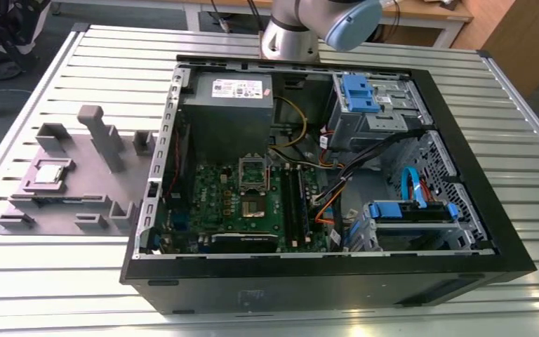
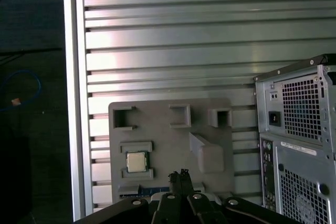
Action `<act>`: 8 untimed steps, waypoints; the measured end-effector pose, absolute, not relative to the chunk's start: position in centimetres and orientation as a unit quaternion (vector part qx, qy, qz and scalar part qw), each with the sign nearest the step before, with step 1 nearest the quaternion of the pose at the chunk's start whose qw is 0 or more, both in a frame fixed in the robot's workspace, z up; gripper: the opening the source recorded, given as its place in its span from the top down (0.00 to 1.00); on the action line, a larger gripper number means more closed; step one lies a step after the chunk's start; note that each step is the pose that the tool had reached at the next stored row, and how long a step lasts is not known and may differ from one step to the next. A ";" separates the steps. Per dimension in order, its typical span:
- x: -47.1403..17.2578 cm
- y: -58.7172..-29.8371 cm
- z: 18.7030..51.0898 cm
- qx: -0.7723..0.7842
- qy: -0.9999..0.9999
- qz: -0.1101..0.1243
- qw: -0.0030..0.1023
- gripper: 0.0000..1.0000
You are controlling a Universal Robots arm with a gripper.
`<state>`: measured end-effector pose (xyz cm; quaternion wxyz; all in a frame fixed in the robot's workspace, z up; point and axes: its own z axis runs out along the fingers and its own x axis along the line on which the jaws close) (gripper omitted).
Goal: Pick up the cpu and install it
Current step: 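Reach for the cpu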
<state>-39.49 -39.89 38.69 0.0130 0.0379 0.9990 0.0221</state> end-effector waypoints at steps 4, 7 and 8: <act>-39.5 -39.9 38.3 0.038 0.999 0.022 0.013 0.89; -39.5 -39.9 38.1 0.038 0.999 0.021 0.013 0.89; -39.5 -39.9 38.1 0.038 0.999 0.021 0.013 0.89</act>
